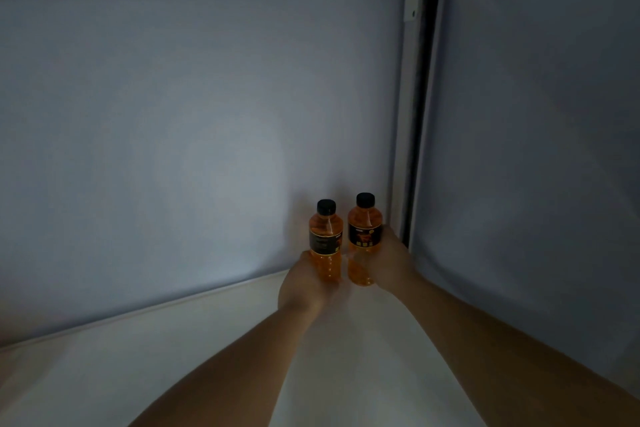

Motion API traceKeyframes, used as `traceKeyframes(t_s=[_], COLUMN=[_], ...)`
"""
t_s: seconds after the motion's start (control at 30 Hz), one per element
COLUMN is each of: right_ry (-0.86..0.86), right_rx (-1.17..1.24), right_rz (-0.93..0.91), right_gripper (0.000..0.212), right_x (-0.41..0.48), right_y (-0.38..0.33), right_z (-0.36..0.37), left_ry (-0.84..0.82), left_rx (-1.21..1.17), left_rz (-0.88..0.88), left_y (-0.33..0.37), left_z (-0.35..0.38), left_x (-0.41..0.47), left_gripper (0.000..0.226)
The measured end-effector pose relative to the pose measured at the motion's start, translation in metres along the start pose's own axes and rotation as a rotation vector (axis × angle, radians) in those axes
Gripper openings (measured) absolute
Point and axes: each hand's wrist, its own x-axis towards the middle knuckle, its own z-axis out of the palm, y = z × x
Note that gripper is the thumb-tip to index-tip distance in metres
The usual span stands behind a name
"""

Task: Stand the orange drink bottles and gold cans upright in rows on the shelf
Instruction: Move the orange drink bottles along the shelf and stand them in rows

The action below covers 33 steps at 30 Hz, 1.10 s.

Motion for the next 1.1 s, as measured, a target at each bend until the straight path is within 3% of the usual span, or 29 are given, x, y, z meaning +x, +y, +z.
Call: traceKeyframes(t_s=[0.27,0.53,0.77,0.97,1.1], right_ry=[-0.038,-0.011,-0.045,-0.187,-0.274], right_rx=[0.015,-0.002,-0.038,-0.215,-0.333], right_rz=[-0.040,-0.021,0.069,0.124,0.035], right_gripper=[0.032,0.039,0.056,0.026,0.038], right_x=[0.014,0.017,0.007,-0.008,-0.019], right_y=[0.000,-0.001,0.003,0.014,0.013], right_z=[0.002,0.006,0.004,0.000,0.002], left_ry=[0.002,-0.015,-0.084,-0.112,-0.136], left_rx=[0.003,0.003,-0.077,-0.031,0.070], left_rz=[-0.035,-0.031,-0.021,0.000,0.077], left_y=[-0.004,-0.008,-0.009,-0.022,-0.032], left_z=[0.004,0.005,-0.001,-0.014,-0.025], left_x=[0.016,0.018,0.016,0.005,-0.008], left_gripper=[0.026,0.023,0.047,0.042,0.026])
